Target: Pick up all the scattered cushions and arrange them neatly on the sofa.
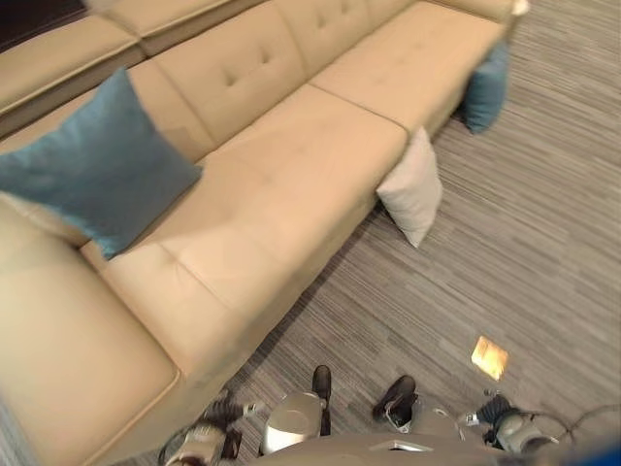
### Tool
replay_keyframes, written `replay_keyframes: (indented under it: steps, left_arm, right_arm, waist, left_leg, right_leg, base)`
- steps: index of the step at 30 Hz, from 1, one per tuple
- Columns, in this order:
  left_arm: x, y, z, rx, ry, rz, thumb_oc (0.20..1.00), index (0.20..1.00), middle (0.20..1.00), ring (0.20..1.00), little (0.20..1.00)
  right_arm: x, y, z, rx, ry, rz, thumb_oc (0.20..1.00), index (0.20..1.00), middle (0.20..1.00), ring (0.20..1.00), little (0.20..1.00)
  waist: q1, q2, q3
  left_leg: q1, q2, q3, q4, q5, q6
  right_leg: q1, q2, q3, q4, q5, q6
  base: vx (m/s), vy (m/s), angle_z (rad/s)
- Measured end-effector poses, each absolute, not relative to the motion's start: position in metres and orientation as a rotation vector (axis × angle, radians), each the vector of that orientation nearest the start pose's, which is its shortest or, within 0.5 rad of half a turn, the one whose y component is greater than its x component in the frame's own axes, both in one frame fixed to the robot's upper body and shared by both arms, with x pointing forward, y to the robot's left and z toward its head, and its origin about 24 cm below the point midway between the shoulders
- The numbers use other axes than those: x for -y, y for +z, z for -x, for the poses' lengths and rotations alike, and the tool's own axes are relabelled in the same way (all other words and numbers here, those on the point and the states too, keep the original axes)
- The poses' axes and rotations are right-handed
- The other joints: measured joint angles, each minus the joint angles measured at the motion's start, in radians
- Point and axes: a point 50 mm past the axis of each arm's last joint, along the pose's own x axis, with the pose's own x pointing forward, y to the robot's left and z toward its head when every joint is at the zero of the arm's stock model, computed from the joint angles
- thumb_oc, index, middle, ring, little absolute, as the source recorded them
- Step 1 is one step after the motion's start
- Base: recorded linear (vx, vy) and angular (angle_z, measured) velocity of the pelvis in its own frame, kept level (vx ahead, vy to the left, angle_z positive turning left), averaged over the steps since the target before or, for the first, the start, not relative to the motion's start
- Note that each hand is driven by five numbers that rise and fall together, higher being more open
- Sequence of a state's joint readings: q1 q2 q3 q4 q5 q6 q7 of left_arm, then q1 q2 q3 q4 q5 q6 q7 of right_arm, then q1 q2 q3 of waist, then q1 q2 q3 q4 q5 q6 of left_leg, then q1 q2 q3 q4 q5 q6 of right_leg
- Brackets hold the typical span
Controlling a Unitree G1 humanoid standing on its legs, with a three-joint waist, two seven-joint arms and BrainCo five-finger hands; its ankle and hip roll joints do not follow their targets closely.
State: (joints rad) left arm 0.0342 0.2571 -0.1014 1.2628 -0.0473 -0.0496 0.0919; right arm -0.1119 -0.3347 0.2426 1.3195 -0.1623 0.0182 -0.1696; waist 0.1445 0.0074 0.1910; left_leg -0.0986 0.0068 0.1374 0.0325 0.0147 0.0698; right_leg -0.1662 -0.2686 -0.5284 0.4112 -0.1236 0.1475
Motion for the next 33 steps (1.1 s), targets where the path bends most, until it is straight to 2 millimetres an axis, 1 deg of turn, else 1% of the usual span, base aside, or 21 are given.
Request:
replay_keyframes:
  steps: [1, 2, 4, 6, 8, 10, 11, 12, 14, 16, 19, 20, 23, 25, 27, 28, 29, 30, 31, 32, 33]
  left_arm:
    - [-0.249, -0.161, -0.069, -1.242, 0.169, -0.313, 1.0, 1.0, 1.0, 1.0, 1.0]
    - [-0.255, -0.16, -0.07, -1.241, 0.164, -0.341, 1.0, 1.0, 1.0, 1.0, 1.0]
    - [-0.246, -0.161, -0.073, -1.236, 0.12, -0.353, 1.0, 1.0, 1.0, 1.0, 1.0]
    - [-0.236, -0.162, -0.08, -1.213, 0.107, -0.335, 1.0, 1.0, 1.0, 1.0, 1.0]
    - [-0.226, -0.161, -0.098, -1.167, 0.062, -0.348, 1.0, 1.0, 1.0, 1.0, 1.0]
    - [-0.216, -0.159, -0.111, -1.134, 0.014, -0.36, 1.0, 1.0, 1.0, 1.0, 1.0]
    - [-0.215, -0.157, -0.121, -1.103, 0.016, -0.358, 1.0, 1.0, 1.0, 1.0, 1.0]
    - [-0.216, -0.155, -0.124, -1.093, 0.022, -0.354, 1.0, 1.0, 1.0, 1.0, 1.0]
    - [-0.217, -0.153, -0.128, -1.071, 0.021, -0.356, 1.0, 1.0, 1.0, 1.0, 1.0]
    - [-0.216, -0.154, -0.127, -1.071, 0.019, -0.355, 1.0, 1.0, 1.0, 1.0, 1.0]
    - [-0.218, -0.151, -0.133, -1.052, 0.046, -0.357, 1.0, 1.0, 1.0, 1.0, 1.0]
    - [-0.219, -0.151, -0.132, -1.056, 0.054, -0.358, 1.0, 1.0, 1.0, 1.0, 1.0]
    - [-0.228, -0.15, -0.13, -1.062, 0.104, -0.334, 1.0, 1.0, 1.0, 1.0, 1.0]
    - [-0.23, -0.151, -0.126, -1.077, 0.118, -0.325, 1.0, 1.0, 1.0, 1.0, 1.0]
    - [-0.229, -0.154, -0.119, -1.09, 0.117, -0.326, 1.0, 1.0, 1.0, 1.0, 1.0]
    - [-0.226, -0.155, -0.116, -1.099, 0.113, -0.323, 1.0, 1.0, 1.0, 1.0, 1.0]
    - [-0.226, -0.155, -0.118, -1.1, 0.11, -0.329, 1.0, 1.0, 1.0, 1.0, 1.0]
    - [-0.225, -0.151, -0.13, -1.071, 0.109, -0.329, 1.0, 1.0, 1.0, 1.0, 1.0]
    - [-0.225, -0.153, -0.125, -1.09, 0.111, -0.33, 1.0, 1.0, 1.0, 1.0, 1.0]
    - [-0.225, -0.154, -0.122, -1.09, 0.11, -0.331, 1.0, 1.0, 1.0, 1.0, 1.0]
    - [-0.23, -0.153, -0.121, -1.091, 0.12, -0.343, 1.0, 1.0, 1.0, 1.0, 1.0]
  right_arm:
    - [0.272, -0.145, -0.116, -1.195, -0.056, 0.692, 1.0, 1.0, 1.0, 1.0, 1.0]
    - [0.267, -0.147, -0.115, -1.192, -0.044, 0.682, 1.0, 1.0, 1.0, 1.0, 1.0]
    - [0.265, -0.146, -0.12, -1.169, -0.042, 0.679, 1.0, 1.0, 1.0, 1.0, 1.0]
    - [0.265, -0.149, -0.109, -1.19, -0.047, 0.676, 1.0, 1.0, 1.0, 1.0, 1.0]
    - [0.269, -0.152, -0.088, -1.24, -0.061, 0.673, 1.0, 1.0, 1.0, 1.0, 1.0]
    - [0.267, -0.153, -0.088, -1.239, -0.078, 0.654, 1.0, 1.0, 1.0, 1.0, 1.0]
    - [0.26, -0.155, -0.088, -1.238, -0.088, 0.618, 1.0, 1.0, 1.0, 1.0, 1.0]
    - [0.258, -0.155, -0.094, -1.222, -0.095, 0.614, 1.0, 1.0, 1.0, 1.0, 1.0]
    - [0.26, -0.153, -0.096, -1.214, -0.104, 0.623, 1.0, 1.0, 1.0, 1.0, 1.0]
    - [0.261, -0.153, -0.099, -1.209, -0.105, 0.633, 1.0, 1.0, 1.0, 1.0, 1.0]
    - [0.255, -0.152, -0.108, -1.182, -0.1, 0.637, 1.0, 1.0, 1.0, 1.0, 1.0]
    - [0.254, -0.152, -0.11, -1.175, -0.101, 0.641, 1.0, 1.0, 1.0, 1.0, 1.0]
    - [0.246, -0.15, -0.125, -1.133, -0.09, 0.641, 1.0, 1.0, 1.0, 1.0, 1.0]
    - [0.247, -0.149, -0.127, -1.123, -0.095, 0.646, 1.0, 1.0, 1.0, 1.0, 1.0]
    - [0.251, -0.15, -0.118, -1.16, -0.081, 0.676, 1.0, 1.0, 1.0, 1.0, 1.0]
    - [0.253, -0.15, -0.116, -1.163, -0.079, 0.681, 1.0, 1.0, 1.0, 1.0, 1.0]
    - [0.251, -0.15, -0.118, -1.154, -0.075, 0.677, 1.0, 1.0, 1.0, 1.0, 1.0]
    - [0.248, -0.15, -0.122, -1.142, -0.047, 0.697, 1.0, 1.0, 1.0, 1.0, 1.0]
    - [0.246, -0.147, -0.133, -1.105, -0.027, 0.713, 1.0, 1.0, 1.0, 1.0, 1.0]
    - [0.243, -0.146, -0.138, -1.082, -0.018, 0.704, 1.0, 1.0, 1.0, 1.0, 1.0]
    - [0.24, -0.145, -0.141, -1.063, -0.001, 0.714, 1.0, 1.0, 1.0, 1.0, 1.0]
  waist:
    - [0.004, -0.013, -0.007]
    - [0.016, -0.035, -0.022]
    - [0.011, -0.022, -0.034]
    - [0.008, -0.021, -0.071]
    - [-0.031, 0.001, -0.096]
    - [-0.05, 0.027, -0.088]
    - [-0.044, -0.013, -0.063]
    - [-0.037, -0.031, -0.055]
    - [-0.035, -0.042, -0.034]
    - [-0.034, -0.043, -0.032]
    - [-0.029, -0.051, -0.01]
    - [-0.034, -0.061, -0.004]
    - [-0.001, -0.106, 0.01]
    - [-0.022, -0.107, 0.014]
    - [-0.01, -0.09, -0.004]
    - [-0.015, -0.076, -0.015]
    - [-0.018, -0.078, -0.021]
    - [-0.018, -0.062, -0.017]
    - [-0.011, -0.03, -0.017]
    - [-0.011, -0.028, -0.029]
    - [-0.014, -0.03, -0.037]
  left_leg:
    - [-0.016, 0.014, 0.03, -0.009, 0.027, -0.032]
    - [-0.03, 0.017, 0.033, -0.014, 0.032, -0.053]
    - [-0.026, 0.054, -0.017, -0.029, 0.01, -0.118]
    - [-0.029, 0.073, -0.049, -0.027, 0.012, -0.121]
    - [-0.044, 0.097, -0.077, -0.012, 0.006, -0.121]
    - [-0.098, 0.114, -0.092, 0.096, 0.051, -0.162]
    - [-0.147, 0.096, -0.101, 0.188, 0.112, -0.214]
    - [-0.177, 0.086, -0.108, 0.241, 0.15, -0.224]
    - [-0.242, 0.075, -0.15, 0.371, 0.138, -0.209]
    - [-0.235, 0.051, -0.15, 0.317, 0.09, -0.193]
    - [-0.22, 0.005, -0.149, 0.058, 0.089, -0.19]
    - [-0.223, -0.006, -0.148, 0.039, 0.096, -0.181]
    - [-0.206, -0.064, -0.198, -0.013, 0.102, -0.146]
    - [-0.19, -0.085, -0.198, 0.0, 0.122, -0.117]
    - [-0.125, -0.08, -0.195, 0.017, 0.127, -0.092]
    - [-0.109, -0.071, -0.19, 0.018, 0.103, -0.029]
    - [-0.096, -0.073, -0.189, 0.019, 0.102, -0.023]
    - [-0.071, -0.062, -0.182, 0.01, 0.081, -0.004]
    - [-0.043, -0.034, -0.173, -0.01, 0.078, -0.007]
    - [-0.016, -0.044, -0.154, -0.027, 0.073, -0.004]
    - [-0.005, -0.06, -0.152, -0.019, 0.058, 0.014]
  right_leg:
    - [0.001, 0.017, 0.042, 0.039, -0.069, -0.021]
    - [0.006, 0.046, 0.079, -0.023, -0.109, -0.072]
    - [0.036, 0.119, 0.07, -0.126, -0.087, -0.105]
    - [0.04, 0.156, 0.07, -0.142, -0.077, -0.118]
    - [0.046, 0.189, 0.068, -0.15, -0.082, -0.129]
    - [0.032, 0.211, 0.072, -0.133, -0.109, -0.179]
    - [0.033, 0.189, 0.081, -0.134, -0.115, -0.211]
    - [0.044, 0.184, 0.081, -0.161, -0.101, -0.216]
    - [0.109, 0.209, 0.075, -0.237, -0.059, -0.253]
    - [0.145, 0.232, 0.075, -0.294, -0.048, -0.24]
    - [0.167, 0.283, 0.105, -0.379, -0.012, -0.23]
    - [0.183, 0.298, 0.11, -0.402, -0.008, -0.232]
    - [0.214, 0.313, 0.258, -0.45, 0.008, -0.239]
    - [0.259, 0.321, 0.27, -0.471, 0.004, -0.233]
    - [0.32, 0.334, 0.268, -0.467, -0.028, -0.179]
    - [0.325, 0.341, 0.276, -0.442, -0.049, -0.147]
    - [0.314, 0.329, 0.273, -0.405, -0.054, -0.119]
    - [0.26, 0.318, 0.266, -0.267, -0.068, -0.093]
    - [0.155, 0.286, 0.23, -0.021, -0.11, -0.041]
    - [0.087, 0.218, 0.197, 0.14, -0.131, 0.002]
    - [0.043, 0.163, 0.197, 0.228, -0.131, 0.012]
  base:
    - [0.02, -0.251, -0.37]
    - [0.07, -0.223, -0.38]
    - [0.1, -0.206, -0.44]
    - [0.11, -0.205, -0.27]
    - [0.12, -0.279, -0.01]
    - [0.1, -0.233, 0.0]
    - [0.13, -0.176, 0.07]
    - [0.15, -0.114, -0.07]
    - [0.22, -0.077, -0.04]
    - [0.23, -0.021, 0.0]
    - [0.17, 0.026, -0.27]
    - [0.24, 0.09, -0.5]
    - [0.22, 0.101, -1.11]
    - [0.22, 0.112, -0.92]
    - [0.21, 0.108, -0.83]
    - [0.2, 0.155, -0.72]
    - [0.14, 0.134, -0.26]
    - [0.14, 0.154, -0.28]
    - [0.06, 0.067, -0.53]
    - [0.18, 0.109, -0.48]
    - [0.2, 0.025, -0.15]
